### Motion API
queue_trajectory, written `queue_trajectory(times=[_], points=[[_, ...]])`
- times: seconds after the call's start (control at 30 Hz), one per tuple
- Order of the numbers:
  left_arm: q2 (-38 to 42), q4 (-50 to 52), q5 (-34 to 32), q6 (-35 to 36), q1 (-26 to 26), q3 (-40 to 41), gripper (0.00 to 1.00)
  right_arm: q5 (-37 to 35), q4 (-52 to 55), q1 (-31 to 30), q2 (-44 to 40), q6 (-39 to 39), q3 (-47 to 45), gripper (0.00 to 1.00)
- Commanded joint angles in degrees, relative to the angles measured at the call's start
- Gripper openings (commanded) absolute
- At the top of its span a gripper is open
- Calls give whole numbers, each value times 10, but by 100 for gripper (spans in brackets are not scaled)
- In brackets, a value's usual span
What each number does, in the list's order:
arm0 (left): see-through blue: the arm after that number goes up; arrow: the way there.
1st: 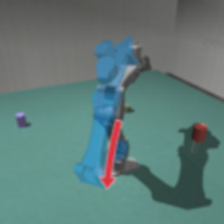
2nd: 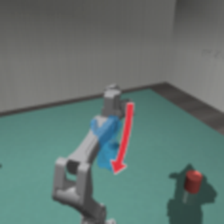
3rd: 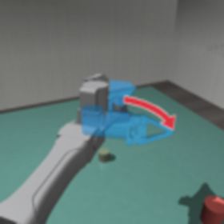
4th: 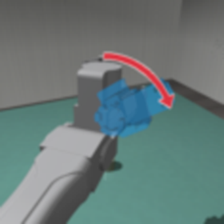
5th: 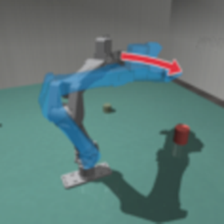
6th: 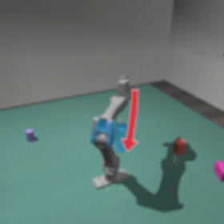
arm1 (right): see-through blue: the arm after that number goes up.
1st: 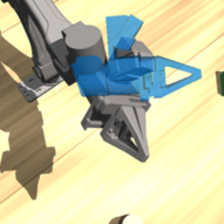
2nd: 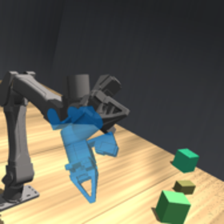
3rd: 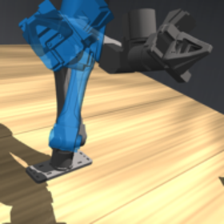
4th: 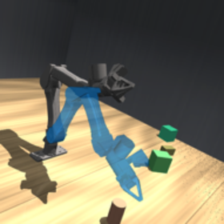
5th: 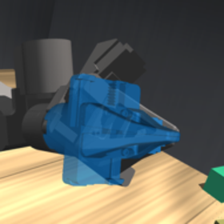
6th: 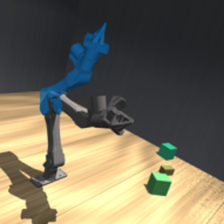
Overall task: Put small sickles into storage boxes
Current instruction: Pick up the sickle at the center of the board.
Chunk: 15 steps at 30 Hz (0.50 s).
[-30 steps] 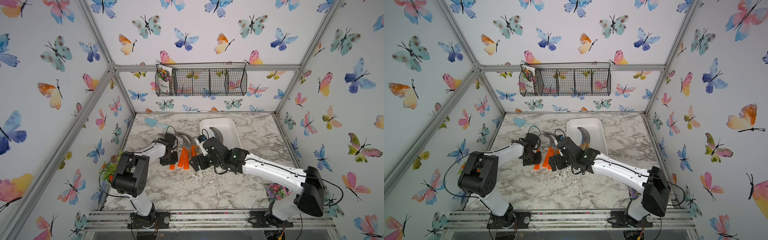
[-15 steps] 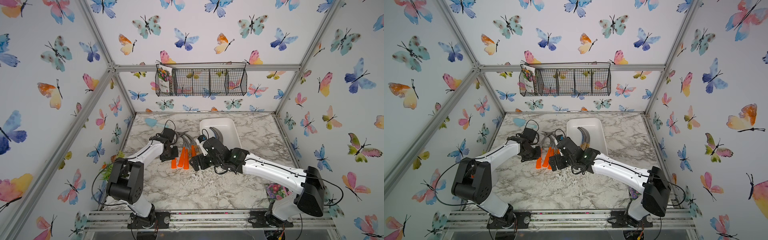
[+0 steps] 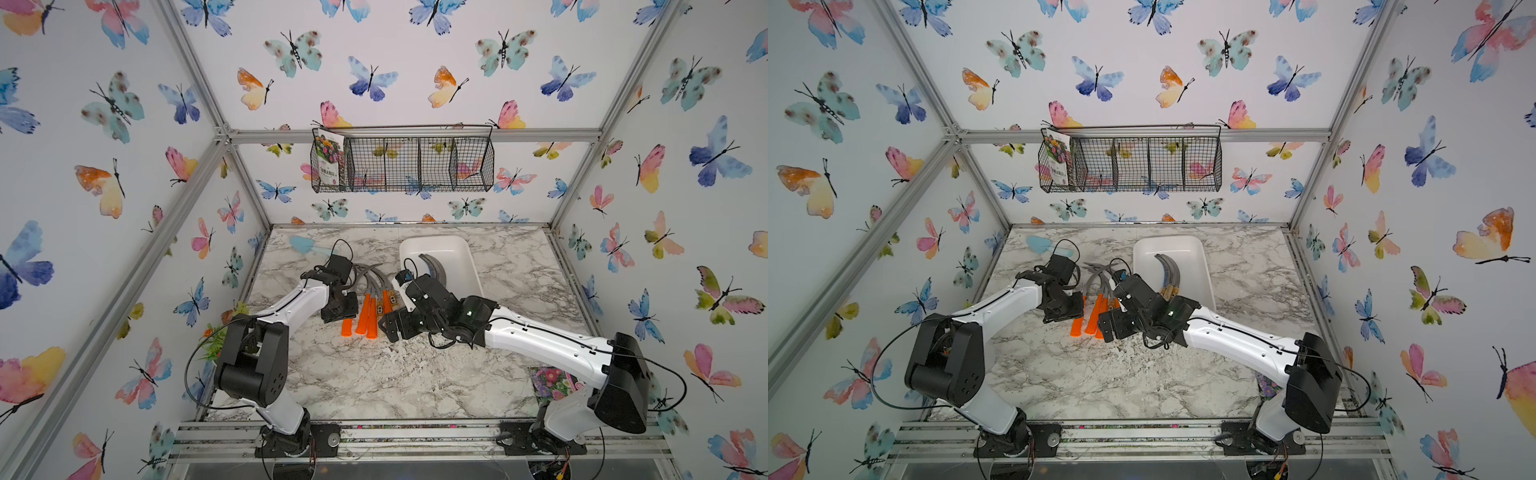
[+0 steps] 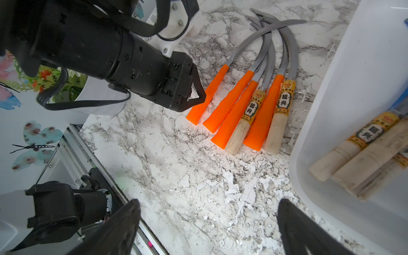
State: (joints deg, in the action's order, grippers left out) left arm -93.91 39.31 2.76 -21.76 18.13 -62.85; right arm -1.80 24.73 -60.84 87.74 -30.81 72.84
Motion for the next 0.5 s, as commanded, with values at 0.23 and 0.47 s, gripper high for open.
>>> queue_trajectory(times=[0.23,0.47], points=[[-53,-7,-23,25,2,11,43,-20,10,-3,-20,8,-12,98],[-85,-17,-30,36,3,10,40,-22,10,-3,-16,9,-12,98]])
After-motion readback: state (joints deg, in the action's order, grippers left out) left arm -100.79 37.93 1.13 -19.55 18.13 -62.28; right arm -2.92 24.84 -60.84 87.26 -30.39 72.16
